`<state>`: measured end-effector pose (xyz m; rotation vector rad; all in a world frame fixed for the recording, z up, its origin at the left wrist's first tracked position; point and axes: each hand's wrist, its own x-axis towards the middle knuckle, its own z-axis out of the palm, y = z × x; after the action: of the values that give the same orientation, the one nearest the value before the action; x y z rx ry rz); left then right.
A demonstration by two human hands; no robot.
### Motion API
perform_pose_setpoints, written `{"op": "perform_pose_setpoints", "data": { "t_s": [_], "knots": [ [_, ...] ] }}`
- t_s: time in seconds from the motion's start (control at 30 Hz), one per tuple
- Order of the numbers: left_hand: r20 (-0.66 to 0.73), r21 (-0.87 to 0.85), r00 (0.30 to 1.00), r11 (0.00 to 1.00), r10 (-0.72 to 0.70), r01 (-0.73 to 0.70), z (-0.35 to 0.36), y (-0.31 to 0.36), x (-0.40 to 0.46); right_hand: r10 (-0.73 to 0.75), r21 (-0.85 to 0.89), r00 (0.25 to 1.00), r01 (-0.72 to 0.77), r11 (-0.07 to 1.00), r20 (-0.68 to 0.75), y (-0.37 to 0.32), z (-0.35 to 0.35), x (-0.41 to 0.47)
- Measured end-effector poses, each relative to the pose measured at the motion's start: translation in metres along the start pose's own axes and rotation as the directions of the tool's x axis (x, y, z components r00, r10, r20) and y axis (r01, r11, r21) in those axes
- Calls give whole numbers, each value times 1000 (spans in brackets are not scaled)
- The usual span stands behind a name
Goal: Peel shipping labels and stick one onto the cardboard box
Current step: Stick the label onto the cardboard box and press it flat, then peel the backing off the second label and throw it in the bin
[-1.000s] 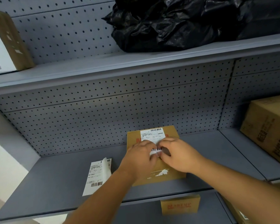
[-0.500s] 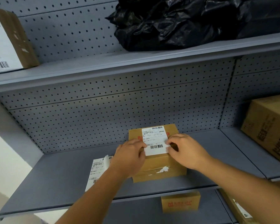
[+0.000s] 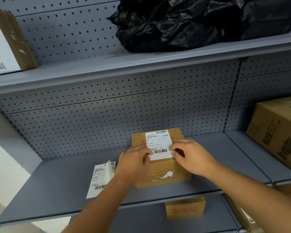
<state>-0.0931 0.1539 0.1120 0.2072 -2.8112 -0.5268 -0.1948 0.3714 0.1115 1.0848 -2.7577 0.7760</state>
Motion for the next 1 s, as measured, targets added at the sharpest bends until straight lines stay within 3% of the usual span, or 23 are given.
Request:
{"op": "perform_pose_setpoints", "data": {
  "t_s": [0.2,0.43,0.73,1.0],
  "knots": [
    [77,-189,997,982,-2,17,-14,-19,-3,51,30,999,-51,998,1,-18,0,10],
    [-14,-247,989,959,-148,140,-40,-59,-19,0,123,1000,-1,992,8,-72,15,31],
    [-119,-331,929,896,-350,296,-76,-120,-49,-90,222,995,80,972,36,-142,52,57],
    [-151,-325,879,862,-452,388,-84,-175,-73,-50,225,994,26,974,101,-198,94,77]
  ]
}}
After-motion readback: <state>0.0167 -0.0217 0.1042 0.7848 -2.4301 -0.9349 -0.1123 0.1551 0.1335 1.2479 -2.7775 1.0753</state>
